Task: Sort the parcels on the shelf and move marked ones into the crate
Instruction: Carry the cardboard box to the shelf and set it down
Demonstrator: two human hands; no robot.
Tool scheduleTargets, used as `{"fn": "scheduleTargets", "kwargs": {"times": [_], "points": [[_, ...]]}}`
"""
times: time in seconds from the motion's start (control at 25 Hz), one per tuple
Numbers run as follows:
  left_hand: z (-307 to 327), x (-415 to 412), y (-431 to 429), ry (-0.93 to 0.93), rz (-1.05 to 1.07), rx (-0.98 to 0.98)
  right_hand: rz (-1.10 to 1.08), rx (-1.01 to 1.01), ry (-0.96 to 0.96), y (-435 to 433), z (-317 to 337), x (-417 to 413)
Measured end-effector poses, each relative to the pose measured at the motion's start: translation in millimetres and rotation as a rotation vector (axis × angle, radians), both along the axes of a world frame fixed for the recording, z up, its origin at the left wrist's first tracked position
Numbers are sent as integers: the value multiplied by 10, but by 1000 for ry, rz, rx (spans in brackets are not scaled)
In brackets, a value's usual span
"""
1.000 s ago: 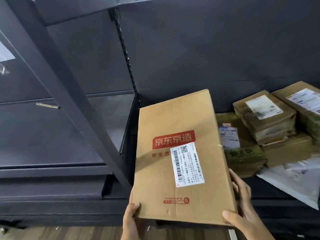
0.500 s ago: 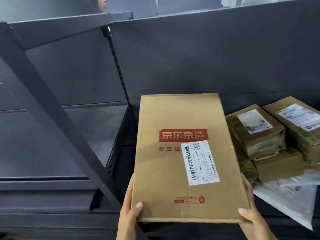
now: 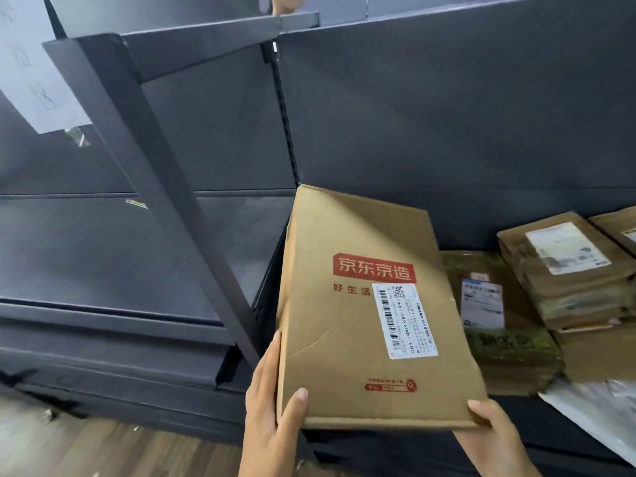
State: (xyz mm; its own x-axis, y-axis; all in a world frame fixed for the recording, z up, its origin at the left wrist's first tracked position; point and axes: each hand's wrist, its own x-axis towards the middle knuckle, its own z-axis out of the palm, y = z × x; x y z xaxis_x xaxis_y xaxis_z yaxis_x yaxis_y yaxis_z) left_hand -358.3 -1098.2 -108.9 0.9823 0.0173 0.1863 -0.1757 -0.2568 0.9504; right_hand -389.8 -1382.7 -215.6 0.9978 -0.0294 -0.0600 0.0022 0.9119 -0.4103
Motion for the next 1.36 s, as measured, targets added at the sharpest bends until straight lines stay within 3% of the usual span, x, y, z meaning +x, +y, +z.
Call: {"fn": "scheduleTargets", "kwargs": {"times": [0.04, 0.08, 0.16, 0.56, 0.8, 0.96, 1.04, 1.2, 1.36], "points": [[-67, 7, 31, 38, -6, -4, 13, -88, -48, 149, 74, 114], [-166, 50, 45, 87, 6, 1, 129, -298, 59, 191, 203, 127], [-337, 131, 46, 182, 8, -36, 45, -505, 199, 229, 200, 188], [-1066, 533, 107, 600, 42, -243, 147, -692, 378, 274, -120, 318], [-1319, 774, -19, 761, 75, -252, 71, -800, 453, 186, -136, 418], [-1441, 1018, -81, 856, 63, -170, 52, -1009, 463, 153, -218, 528], [-1434, 1093, -111, 842, 76, -129, 80, -1109, 444, 140, -286, 528], [-1437, 1111, -178, 642, -6, 12, 61, -1372, 445, 142, -460, 498], [-1456, 1201, -247, 683, 8, 44, -64, -1447, 585, 203, -519, 588]]}}
